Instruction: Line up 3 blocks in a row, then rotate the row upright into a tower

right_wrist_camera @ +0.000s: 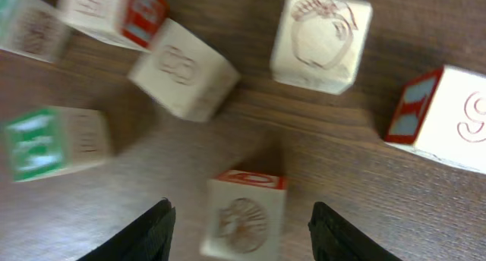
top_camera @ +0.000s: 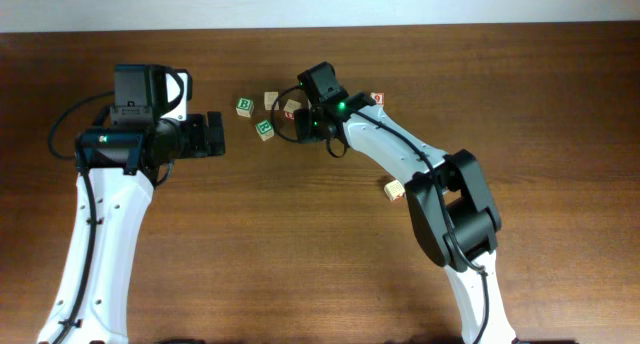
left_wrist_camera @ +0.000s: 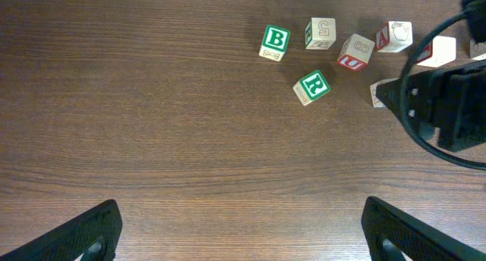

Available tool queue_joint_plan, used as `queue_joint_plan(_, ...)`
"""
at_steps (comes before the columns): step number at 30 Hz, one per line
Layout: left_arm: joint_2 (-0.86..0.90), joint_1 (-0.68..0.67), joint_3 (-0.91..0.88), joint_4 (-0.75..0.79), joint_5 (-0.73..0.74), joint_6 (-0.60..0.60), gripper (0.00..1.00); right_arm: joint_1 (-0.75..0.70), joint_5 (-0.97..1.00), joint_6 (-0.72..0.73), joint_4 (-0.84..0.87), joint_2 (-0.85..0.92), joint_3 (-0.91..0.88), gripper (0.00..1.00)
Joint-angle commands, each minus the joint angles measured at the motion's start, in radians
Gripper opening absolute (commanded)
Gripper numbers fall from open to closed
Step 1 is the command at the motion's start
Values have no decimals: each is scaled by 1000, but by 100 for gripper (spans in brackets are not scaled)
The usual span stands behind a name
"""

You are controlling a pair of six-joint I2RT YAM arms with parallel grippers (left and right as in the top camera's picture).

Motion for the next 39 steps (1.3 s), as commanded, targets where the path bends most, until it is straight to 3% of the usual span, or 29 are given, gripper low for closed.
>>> queue_joint_plan(1, 2, 2, 19, 2, -4, -13, 99, -2, 40, -15, 2, 13, 7, 53)
queue_joint_plan(7, 2, 2, 19, 2, -4, -13, 99, -3, 40, -13, -127, -6, 37, 28)
queue_joint_plan(14, 2, 2, 19, 2, -4, -13, 99, -3, -87, 35, -533, -25, 124, 28)
queue_joint_plan(19, 2, 2, 19, 2, -4, -13, 99, -5, -64, 30, -763, -24, 117, 29)
queue_joint_plan(25, 2, 2, 19, 2, -4, -13, 99, -5, 12, 31, -806, -23, 16, 30)
queue_joint_plan(26, 2, 2, 19, 2, -4, -13, 99, -5, 16, 31, -808, -23, 6, 34)
queue_joint_plan(39, 2, 2, 19, 2, -4, -13, 99, -84, 109, 31, -863, -26, 6, 41)
